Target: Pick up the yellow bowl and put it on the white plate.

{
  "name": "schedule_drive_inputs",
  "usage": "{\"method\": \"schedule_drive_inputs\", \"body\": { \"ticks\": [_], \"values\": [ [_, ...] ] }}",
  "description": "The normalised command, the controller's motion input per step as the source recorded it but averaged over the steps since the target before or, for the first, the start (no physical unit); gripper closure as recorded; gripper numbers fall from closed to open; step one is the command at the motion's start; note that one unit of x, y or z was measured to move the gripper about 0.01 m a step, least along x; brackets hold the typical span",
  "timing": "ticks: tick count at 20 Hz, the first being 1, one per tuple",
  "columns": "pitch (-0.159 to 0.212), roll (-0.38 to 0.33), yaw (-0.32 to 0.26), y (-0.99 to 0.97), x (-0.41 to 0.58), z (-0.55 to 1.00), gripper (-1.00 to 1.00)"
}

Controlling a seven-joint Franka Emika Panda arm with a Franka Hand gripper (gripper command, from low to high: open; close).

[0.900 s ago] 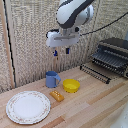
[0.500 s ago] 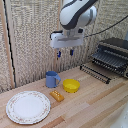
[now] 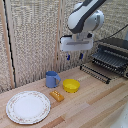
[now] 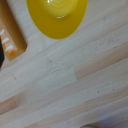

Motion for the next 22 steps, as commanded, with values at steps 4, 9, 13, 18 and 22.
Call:
{"method": "schedule_drive_inputs", "body": {
  "ticks": [4,9,13,18,22],
  "values": [
    [0.029,0.007,-0.036,-0.32,-0.198,-0.41,-1.00],
    [0.036,0.011,-0.024,-0.32,-0.238,-0.45,-1.00],
    [0.008,0.009,0.001,-0.18,-0.179,-0.52,-1.00],
    [0.000,0.004,0.045,-0.01,-0.011,-0.48,-1.00],
    [0.000,0.000,0.084,0.03,-0.001,-0.43,-1.00]
  ]
}}
